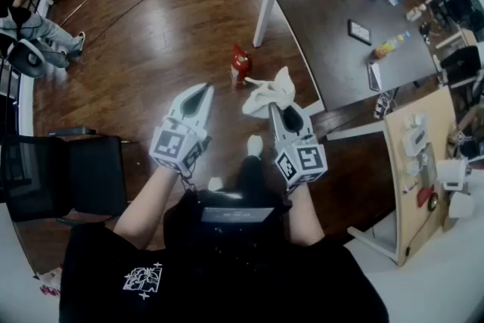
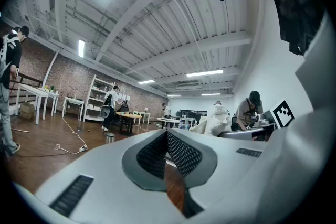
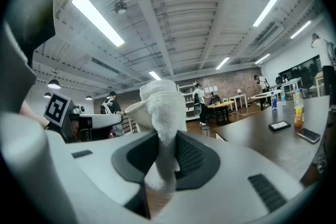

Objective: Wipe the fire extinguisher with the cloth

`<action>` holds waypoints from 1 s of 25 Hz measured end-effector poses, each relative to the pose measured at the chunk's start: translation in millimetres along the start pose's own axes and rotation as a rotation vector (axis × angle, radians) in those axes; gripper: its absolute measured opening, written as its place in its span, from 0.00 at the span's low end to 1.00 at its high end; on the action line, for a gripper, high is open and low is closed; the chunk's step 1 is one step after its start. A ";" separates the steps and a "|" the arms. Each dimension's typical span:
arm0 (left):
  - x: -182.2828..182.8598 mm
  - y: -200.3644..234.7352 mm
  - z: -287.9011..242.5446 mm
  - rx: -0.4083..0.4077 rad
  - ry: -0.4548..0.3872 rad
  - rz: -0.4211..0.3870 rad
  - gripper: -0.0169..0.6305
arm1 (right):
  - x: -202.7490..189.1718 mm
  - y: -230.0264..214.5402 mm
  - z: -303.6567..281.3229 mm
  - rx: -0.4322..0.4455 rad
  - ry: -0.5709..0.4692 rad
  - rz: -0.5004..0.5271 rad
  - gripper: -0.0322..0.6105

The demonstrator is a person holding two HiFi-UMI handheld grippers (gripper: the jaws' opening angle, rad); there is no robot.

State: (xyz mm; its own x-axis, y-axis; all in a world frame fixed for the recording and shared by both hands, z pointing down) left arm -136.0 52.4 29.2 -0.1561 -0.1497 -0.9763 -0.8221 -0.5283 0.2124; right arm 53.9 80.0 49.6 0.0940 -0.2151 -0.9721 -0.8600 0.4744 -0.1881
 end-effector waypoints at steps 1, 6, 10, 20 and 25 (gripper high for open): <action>-2.1 0.3 -13.0 0.000 0.008 -0.002 0.03 | -0.9 -12.4 -7.1 0.005 -0.001 0.000 0.20; -15.8 4.4 -77.8 0.013 0.038 -0.011 0.03 | 0.9 -71.2 -45.3 0.032 0.008 -0.011 0.20; -28.7 17.2 -127.3 0.053 0.058 -0.015 0.03 | 0.4 -114.7 -80.8 0.058 0.023 -0.018 0.20; -102.8 44.4 -207.0 0.068 0.050 0.016 0.03 | -67.3 -200.7 -165.3 0.075 0.015 -0.022 0.20; -219.3 76.2 -231.9 0.084 0.071 0.003 0.03 | -182.7 -242.0 -211.9 0.077 0.032 -0.022 0.20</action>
State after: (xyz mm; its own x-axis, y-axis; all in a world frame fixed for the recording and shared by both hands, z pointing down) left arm -37.5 -148.8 269.0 -0.1221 -0.2116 -0.9697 -0.8652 -0.4561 0.2084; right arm 138.6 -176.4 302.5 0.0953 -0.2533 -0.9627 -0.8168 0.5328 -0.2211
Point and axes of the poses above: the fingertips, and each gripper's own axes: z backward along the fingers, y to its left, x out of its top, the point moved 3 cm from there along z, backward along the fingers, and after that the axes turned 2 degrees about x, right-handed, at the moved point
